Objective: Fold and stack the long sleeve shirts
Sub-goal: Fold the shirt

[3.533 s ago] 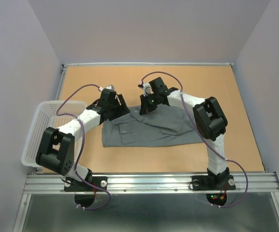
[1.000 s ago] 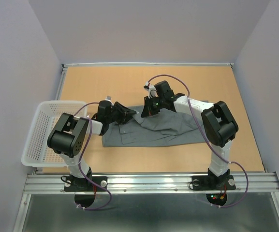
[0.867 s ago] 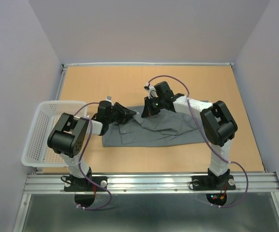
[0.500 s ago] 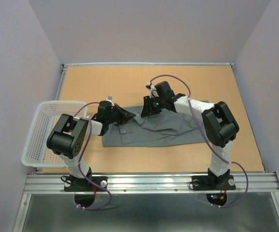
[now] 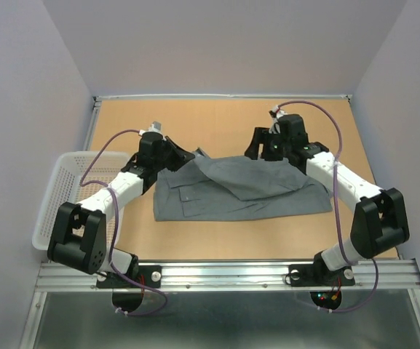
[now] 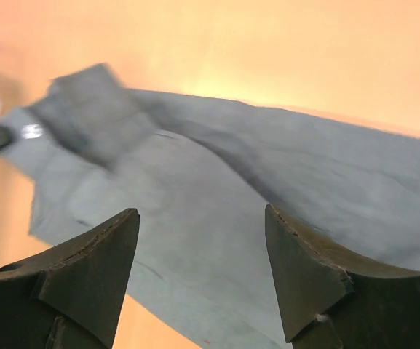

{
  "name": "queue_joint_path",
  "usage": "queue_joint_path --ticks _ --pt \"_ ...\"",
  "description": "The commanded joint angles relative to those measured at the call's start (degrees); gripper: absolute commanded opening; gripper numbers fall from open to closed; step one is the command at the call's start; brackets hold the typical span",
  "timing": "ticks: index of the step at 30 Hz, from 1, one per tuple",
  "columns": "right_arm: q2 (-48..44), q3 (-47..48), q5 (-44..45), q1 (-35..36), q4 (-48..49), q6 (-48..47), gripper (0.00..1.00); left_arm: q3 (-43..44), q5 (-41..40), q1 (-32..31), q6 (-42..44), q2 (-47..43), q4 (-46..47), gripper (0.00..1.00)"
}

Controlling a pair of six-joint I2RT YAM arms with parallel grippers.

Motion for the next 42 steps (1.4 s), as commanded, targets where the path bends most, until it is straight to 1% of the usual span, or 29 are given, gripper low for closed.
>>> queue_joint_path --ticks 1,2,6,10,14,15,16,17,23,25,29,32,36,42 --pt "-4.6 -6.1 4.2 -4.7 -4.0 4.2 0.75 1.6 -4.7 -0.7 4.4 -2.4 -8.9 0.01" --pt "-5.4 -8.4 4.7 -6.4 -4.2 5.4 0.75 1.6 -4.8 -0.8 4.7 -2.7 -9.1 0.02" --pt "-8.0 -12.0 7.1 -8.5 -5.9 7.2 0.75 1.8 -5.3 -2.0 5.7 -2.8 -10.4 0.06" --pt "-9.0 -14.1 10.1 -9.2 -6.9 9.0 0.73 2.1 -4.9 -3.8 6.5 -1.3 -10.6 0.08" --pt "-10.2 -16.5 13.2 -10.6 -8.5 9.7 0.69 2.8 -5.5 -5.5 7.2 0.5 -11.6 0.09" --pt "-10.4 -16.8 15.9 -10.9 -8.9 9.6 0.68 2.8 -5.7 -5.7 7.2 0.6 -11.8 0.09" --pt "-10.8 -17.1 16.7 -11.7 -9.2 9.5 0.67 2.8 -6.0 -5.7 7.3 0.7 -12.0 0.09" --pt "-10.9 -17.9 17.2 -12.1 -9.6 9.5 0.66 2.7 -7.3 -5.8 7.6 0.5 -12.7 0.09" --pt "-9.6 -18.3 15.3 -13.5 -9.5 9.3 0.65 1.5 -15.3 -6.1 11.4 -1.6 -13.1 0.09" --pt "-8.9 -17.9 15.2 -13.4 -9.5 8.9 0.65 1.1 -18.7 -6.7 13.6 -2.8 -10.1 0.10" --pt "-7.9 -17.3 15.3 -13.4 -9.4 8.5 0.65 -0.5 -18.2 -7.0 16.8 -4.4 -3.8 0.11" --pt "-7.6 -16.8 15.0 -13.5 -9.5 8.4 0.65 -1.0 -17.7 -7.4 17.6 -4.9 -1.9 0.12" --pt "-7.8 -17.0 14.6 -13.5 -9.7 8.8 0.65 -2.7 -17.7 -7.9 17.0 -5.0 -1.4 0.12" --pt "-10.7 -18.0 14.0 -13.4 -10.5 10.4 0.67 -3.9 -17.5 -8.6 16.0 -2.1 -1.3 0.13"
